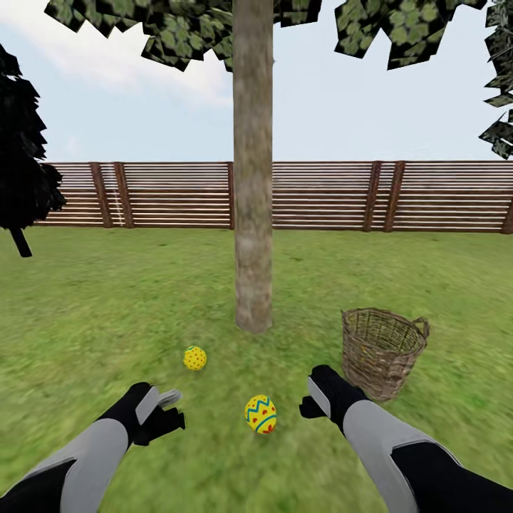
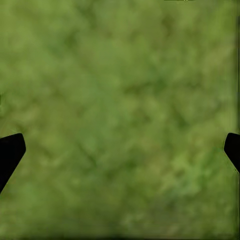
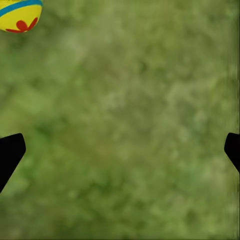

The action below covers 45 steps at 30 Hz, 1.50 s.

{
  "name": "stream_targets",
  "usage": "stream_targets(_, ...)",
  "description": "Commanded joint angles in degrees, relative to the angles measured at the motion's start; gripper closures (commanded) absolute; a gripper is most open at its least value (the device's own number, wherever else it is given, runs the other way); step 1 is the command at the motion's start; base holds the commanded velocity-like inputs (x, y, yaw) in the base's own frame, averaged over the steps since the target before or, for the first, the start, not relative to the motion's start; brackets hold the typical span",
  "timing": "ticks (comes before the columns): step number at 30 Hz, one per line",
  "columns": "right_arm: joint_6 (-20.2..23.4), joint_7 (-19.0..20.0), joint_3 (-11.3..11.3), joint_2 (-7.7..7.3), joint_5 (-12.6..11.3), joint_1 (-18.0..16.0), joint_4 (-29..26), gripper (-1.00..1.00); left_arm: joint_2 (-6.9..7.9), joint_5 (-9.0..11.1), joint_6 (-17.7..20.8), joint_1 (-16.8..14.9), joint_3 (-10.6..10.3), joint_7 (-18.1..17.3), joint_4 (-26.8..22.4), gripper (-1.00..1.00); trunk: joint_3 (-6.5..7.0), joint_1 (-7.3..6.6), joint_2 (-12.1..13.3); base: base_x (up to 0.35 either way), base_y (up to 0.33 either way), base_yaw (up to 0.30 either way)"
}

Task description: Take the three Easter eggs out of the wicker basket on the lawn in the garden, then place them on the lawn next to a single tree (choose any tree) so that all three eggs are next to the same tree and none are left in the basket.

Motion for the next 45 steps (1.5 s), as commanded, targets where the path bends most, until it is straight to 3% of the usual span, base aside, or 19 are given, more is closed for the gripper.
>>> stream_targets(1, 0.3, -0.3, 0.4, -0.12, -0.5, 0.0, -0.2, -1.00, 0.38, 0.6, 0.2, 0.0, 0.1, -0.3, -0.1, -1.00, 0.16, -0.05, 0.0, -0.150, -0.314, 0.291)
stream_targets(5, 0.3, -0.4, 0.4, -0.43, -0.4, 0.0, -0.5, -1.00, 1.66, 0.4, 0.4, 0.0, -0.2, -7.6, 0.0, -1.00, 1.05, -0.15, 0.0, -0.150, -0.314, 0.291)
stream_targets(9, 0.3, -0.5, 0.4, -0.63, -0.3, 0.0, -0.5, -1.00, 1.79, 0.2, 0.5, 0.0, -0.4, -10.1, 0.0, -1.00, 1.94, -0.26, 0.1, -0.150, -0.313, 0.288)
stream_targets(18, 0.3, -0.5, 0.5, -0.68, -0.4, 0.0, -0.6, -1.00, 0.81, 0.0, 0.4, 0.0, -0.4, -9.9, 0.1, -1.00, 3.93, -0.49, 0.2, -0.150, -0.312, 0.231)
stream_targets(28, 0.3, -0.3, 0.4, -0.75, -0.5, 0.0, -0.6, -1.00, 0.10, -0.5, 0.3, 0.0, -0.4, -9.7, 0.1, -1.00, 5.92, -0.72, 0.3, -0.146, -0.312, 0.022)
stream_targets(32, 0.3, -0.1, 0.4, -0.80, -0.7, 0.0, -0.6, -1.00, 0.10, -0.5, 0.3, 0.0, -0.4, -9.7, 0.1, -1.00, 5.92, -0.72, 0.3, -0.135, -0.312, -0.189)
stream_targets(45, 0.3, -0.2, 0.4, -1.08, -0.5, 0.0, -0.7, -1.00, -0.12, -0.5, 0.3, 0.0, -0.4, -9.6, 0.1, -1.00, 8.80, -1.06, 0.5, -0.129, -0.312, -0.123)
